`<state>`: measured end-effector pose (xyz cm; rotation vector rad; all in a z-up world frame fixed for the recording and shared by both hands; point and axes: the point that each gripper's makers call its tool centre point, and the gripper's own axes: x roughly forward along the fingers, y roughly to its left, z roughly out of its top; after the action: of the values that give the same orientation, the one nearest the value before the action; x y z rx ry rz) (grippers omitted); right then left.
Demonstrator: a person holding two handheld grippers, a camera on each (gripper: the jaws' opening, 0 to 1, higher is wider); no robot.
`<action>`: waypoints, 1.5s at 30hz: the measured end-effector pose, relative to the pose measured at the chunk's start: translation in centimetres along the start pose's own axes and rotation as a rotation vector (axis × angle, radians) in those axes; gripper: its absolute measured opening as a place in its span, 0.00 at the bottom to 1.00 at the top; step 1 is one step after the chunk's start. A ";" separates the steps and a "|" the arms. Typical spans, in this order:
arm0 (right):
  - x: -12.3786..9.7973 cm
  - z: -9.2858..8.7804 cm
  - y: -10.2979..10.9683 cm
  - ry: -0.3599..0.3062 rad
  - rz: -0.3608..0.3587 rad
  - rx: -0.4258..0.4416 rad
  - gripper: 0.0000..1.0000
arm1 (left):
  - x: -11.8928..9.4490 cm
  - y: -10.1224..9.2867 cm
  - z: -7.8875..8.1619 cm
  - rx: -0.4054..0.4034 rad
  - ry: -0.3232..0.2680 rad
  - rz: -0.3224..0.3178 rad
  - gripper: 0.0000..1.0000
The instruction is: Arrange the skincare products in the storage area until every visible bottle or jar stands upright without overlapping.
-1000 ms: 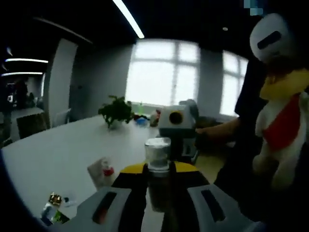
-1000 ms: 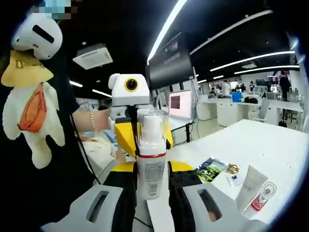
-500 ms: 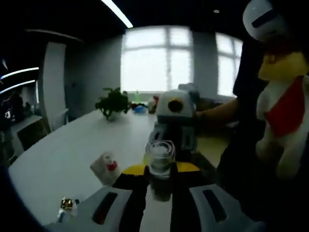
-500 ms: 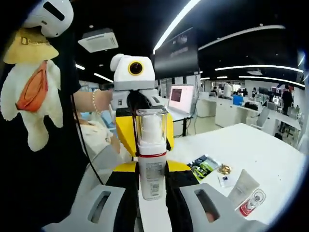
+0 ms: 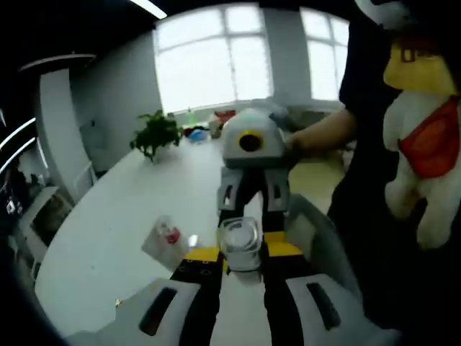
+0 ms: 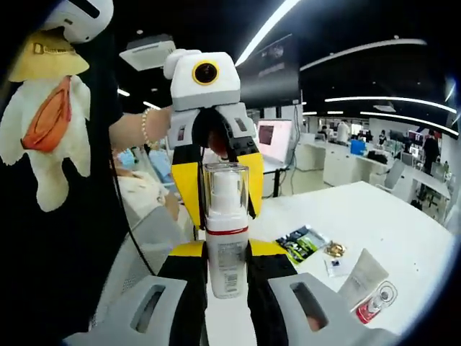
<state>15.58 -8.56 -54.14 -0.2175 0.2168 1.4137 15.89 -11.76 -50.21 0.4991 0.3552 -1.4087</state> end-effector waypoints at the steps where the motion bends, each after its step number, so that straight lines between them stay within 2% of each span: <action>1: 0.0 -0.2 -0.1 0.001 -0.003 0.003 0.20 | 0.2 0.0 -0.1 0.002 0.004 0.001 0.24; 7: 0.2 -2.2 -0.6 0.036 -0.023 0.022 0.20 | 1.8 -0.1 -1.5 -0.017 0.066 -0.006 0.24; 10: 0.4 -2.8 -0.8 0.053 -0.033 0.030 0.20 | 2.4 -0.1 -1.9 0.011 0.092 -0.016 0.23; 16: 0.0 -3.2 -1.5 0.053 -0.048 0.053 0.20 | 2.8 0.6 -2.0 -0.003 0.081 -0.031 0.23; 23: -0.2 -4.4 -2.1 0.092 -0.071 0.083 0.21 | 4.0 1.0 -2.6 -0.011 0.072 -0.056 0.23; 29: -0.9 -5.0 -2.8 0.090 -0.106 0.116 0.22 | 4.8 1.8 -3.0 -0.059 0.036 -0.071 0.22; 35: -1.2 -5.8 -3.3 0.112 -0.126 0.134 0.26 | 5.7 2.0 -3.9 -0.051 0.058 -0.084 0.22; 45: -1.5 -7.2 -3.8 0.144 -0.155 0.176 0.35 | 7.5 3.4 -5.7 -0.067 0.066 -0.087 0.22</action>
<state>19.00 -12.57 -60.54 -0.1867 0.4323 1.2182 20.59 -14.76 -58.53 0.4804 0.4808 -1.4616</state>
